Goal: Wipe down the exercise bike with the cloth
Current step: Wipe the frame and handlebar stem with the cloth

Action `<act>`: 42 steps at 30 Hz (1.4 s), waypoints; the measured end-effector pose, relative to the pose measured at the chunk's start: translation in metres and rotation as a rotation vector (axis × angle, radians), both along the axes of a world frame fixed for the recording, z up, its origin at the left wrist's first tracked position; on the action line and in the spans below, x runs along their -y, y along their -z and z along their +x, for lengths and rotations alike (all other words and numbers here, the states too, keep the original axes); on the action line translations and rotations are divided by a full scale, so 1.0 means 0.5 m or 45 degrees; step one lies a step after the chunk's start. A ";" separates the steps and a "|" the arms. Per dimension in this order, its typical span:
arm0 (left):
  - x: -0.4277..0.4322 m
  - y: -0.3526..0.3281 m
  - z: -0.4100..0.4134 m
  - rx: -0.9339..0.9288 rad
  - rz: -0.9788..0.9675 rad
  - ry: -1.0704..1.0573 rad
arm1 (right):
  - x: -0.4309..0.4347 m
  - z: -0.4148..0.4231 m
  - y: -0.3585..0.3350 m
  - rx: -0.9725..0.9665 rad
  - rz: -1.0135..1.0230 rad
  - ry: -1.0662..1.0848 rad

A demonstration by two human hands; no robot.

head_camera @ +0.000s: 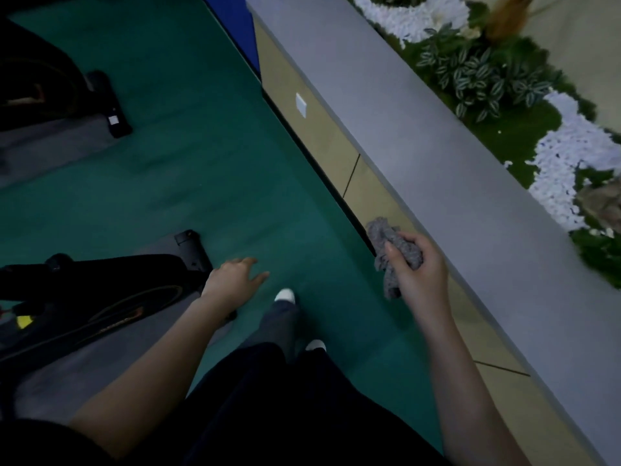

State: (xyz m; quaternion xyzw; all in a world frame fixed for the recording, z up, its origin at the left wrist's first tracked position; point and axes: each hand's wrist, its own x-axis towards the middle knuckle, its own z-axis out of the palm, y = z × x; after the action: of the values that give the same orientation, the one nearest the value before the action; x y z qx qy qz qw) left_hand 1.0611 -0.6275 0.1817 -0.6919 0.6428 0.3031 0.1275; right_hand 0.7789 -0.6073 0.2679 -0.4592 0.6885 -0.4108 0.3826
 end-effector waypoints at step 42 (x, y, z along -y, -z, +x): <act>0.845 -0.014 0.303 0.101 -0.095 -0.985 | 1.258 0.494 -0.008 -0.068 0.019 -1.074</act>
State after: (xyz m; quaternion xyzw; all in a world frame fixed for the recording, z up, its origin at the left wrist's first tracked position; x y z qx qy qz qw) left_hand 1.2124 -1.0500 0.1889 -0.8984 0.3396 0.2784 0.0034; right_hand 1.0257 -1.2365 0.2720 -0.7084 0.4528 -0.2010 0.5027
